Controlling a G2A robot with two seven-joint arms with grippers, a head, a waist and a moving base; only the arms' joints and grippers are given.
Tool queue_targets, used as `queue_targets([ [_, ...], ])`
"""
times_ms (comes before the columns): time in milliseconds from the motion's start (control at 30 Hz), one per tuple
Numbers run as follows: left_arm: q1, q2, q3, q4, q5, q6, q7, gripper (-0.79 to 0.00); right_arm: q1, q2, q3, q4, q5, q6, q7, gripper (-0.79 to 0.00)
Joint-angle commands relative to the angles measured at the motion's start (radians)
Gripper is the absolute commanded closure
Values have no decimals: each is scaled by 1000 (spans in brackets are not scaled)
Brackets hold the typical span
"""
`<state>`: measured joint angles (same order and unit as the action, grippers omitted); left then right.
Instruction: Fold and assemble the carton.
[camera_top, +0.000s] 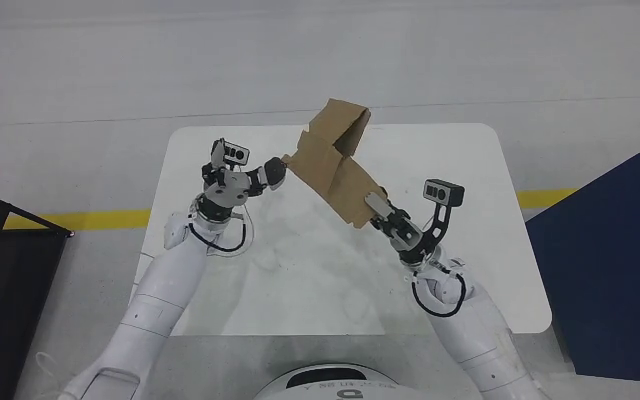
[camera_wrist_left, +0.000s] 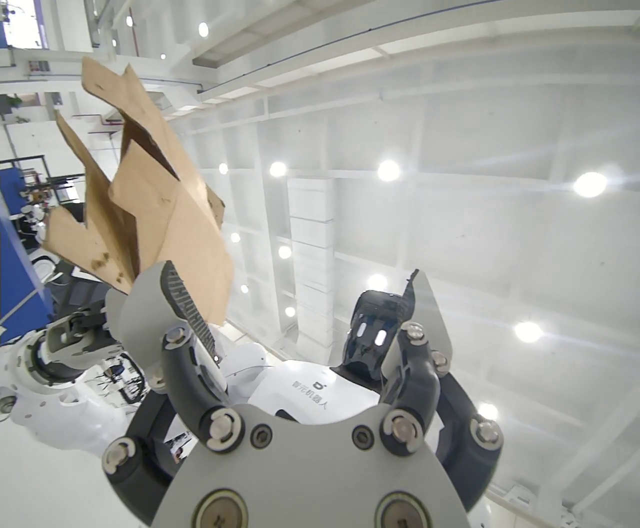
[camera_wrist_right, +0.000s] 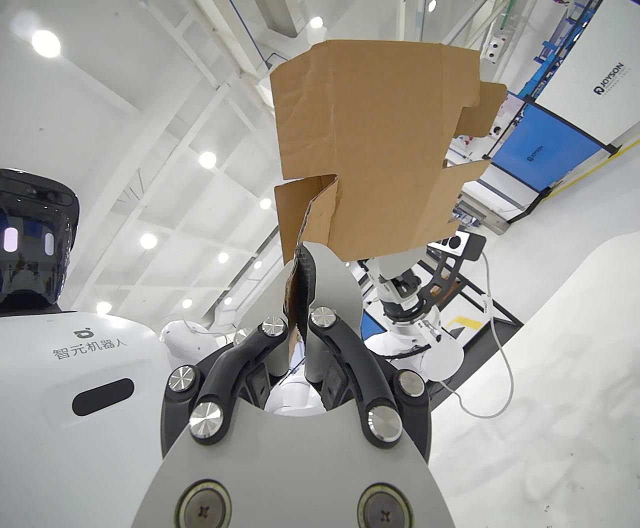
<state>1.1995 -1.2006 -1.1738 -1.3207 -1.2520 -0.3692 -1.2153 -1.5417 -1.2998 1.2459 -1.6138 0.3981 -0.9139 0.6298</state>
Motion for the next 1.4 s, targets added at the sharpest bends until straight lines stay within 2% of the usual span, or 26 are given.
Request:
queue_targets([
  [0, -3, -2, 11, -7, 79, -29, 8, -785, 4, 0, -4, 4, -8, -3, -10, 0],
  [567, 18, -12, 35, -31, 220, -16, 8, -785, 11, 2, -20, 12, -53, -22, -75, 0],
  [733, 16, -17, 39, -33, 226, -7, 40, -785, 20, 4, -52, 13, -60, 22, -41, 0],
  [800, 13, -20, 42, -31, 225, 5, 55, -674, 26, 5, -60, 15, -62, 30, -35, 0],
  [833, 11, -21, 45, -28, 220, 21, 64, -542, 28, 5, -64, 17, -62, 34, -33, 0],
  [867, 7, -22, 46, -25, 218, 33, 71, -345, 30, 5, -68, 17, -63, 35, -31, 0],
  [900, 3, -24, 47, -21, 216, 40, 77, -225, 31, 6, -70, 18, -63, 36, -29, 0],
  [967, -1, -26, 46, -16, 213, 44, 81, -49, 33, 7, -73, 19, -63, 39, -28, 0],
  [1000, -2, -26, 44, -13, 214, 42, 83, 0, 34, 7, -74, 19, -65, 41, -27, 0],
  [1333, -2, -30, 22, -10, 238, 12, 95, 0, 35, 14, -76, 20, -71, 63, -25, 0],
  [1367, -1, -30, 18, -11, 243, 5, 98, 0, 36, 15, -75, 20, -74, 76, -23, -95],
])
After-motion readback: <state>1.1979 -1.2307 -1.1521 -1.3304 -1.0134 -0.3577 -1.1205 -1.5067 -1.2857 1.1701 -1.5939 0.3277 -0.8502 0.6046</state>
